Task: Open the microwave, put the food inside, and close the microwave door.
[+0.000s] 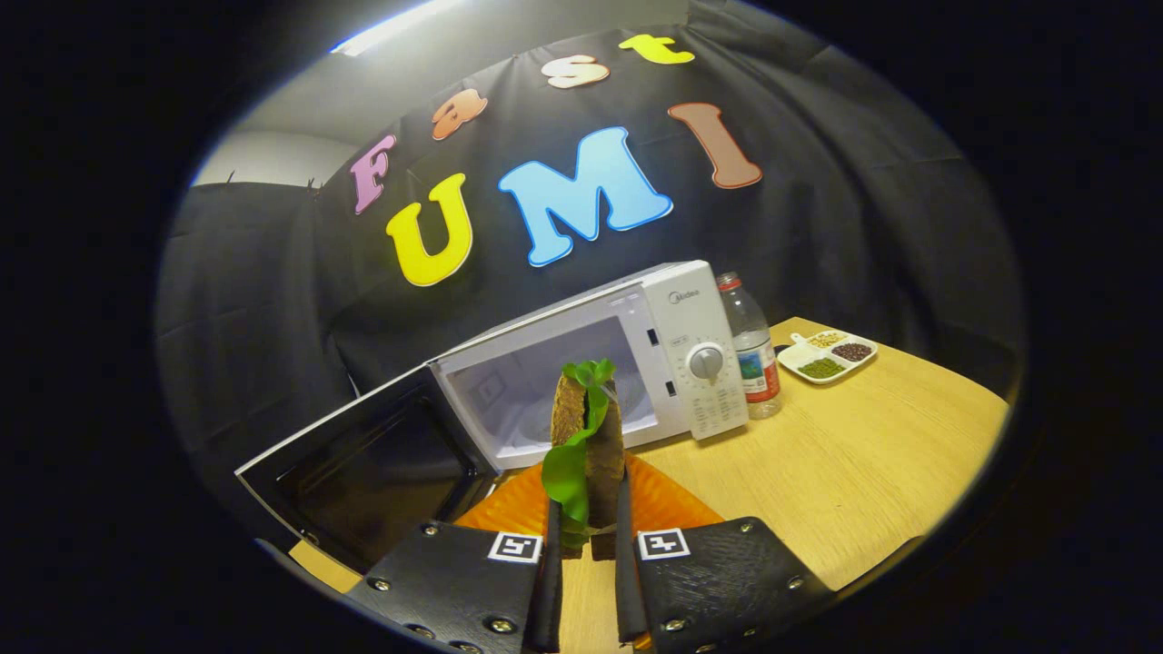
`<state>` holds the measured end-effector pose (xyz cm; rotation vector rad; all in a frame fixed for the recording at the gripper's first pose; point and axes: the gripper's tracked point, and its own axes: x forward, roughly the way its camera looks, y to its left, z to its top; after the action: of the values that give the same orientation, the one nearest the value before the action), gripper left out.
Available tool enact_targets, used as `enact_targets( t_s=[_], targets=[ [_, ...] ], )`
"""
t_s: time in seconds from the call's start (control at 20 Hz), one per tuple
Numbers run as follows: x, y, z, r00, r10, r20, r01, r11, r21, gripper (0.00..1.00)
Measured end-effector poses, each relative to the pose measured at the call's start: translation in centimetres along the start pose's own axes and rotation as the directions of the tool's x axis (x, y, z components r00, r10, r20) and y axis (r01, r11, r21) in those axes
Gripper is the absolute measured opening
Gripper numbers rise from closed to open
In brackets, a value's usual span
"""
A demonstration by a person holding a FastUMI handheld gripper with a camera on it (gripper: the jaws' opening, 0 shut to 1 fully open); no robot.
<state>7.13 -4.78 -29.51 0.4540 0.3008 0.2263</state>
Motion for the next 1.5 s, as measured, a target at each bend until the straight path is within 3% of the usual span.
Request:
enact_targets(
  t_s=[0.2,0.45,1.0,1.5],
  targets=[
    [5.2,3.0,0.3,1.0,0.013,-0.014,-0.014,0.999,-0.035,0.24],
    [11.0,4.2,0.1,0.999,-0.032,-0.015,0.03,0.991,-0.13,0.24],
    [21.7,4.8,-0.7,0.996,-0.074,-0.051,0.07,0.995,-0.075,0.24],
    [28.6,5.1,-0.1,0.993,-0.104,-0.046,0.103,0.994,-0.027,0.24]
  ],
)
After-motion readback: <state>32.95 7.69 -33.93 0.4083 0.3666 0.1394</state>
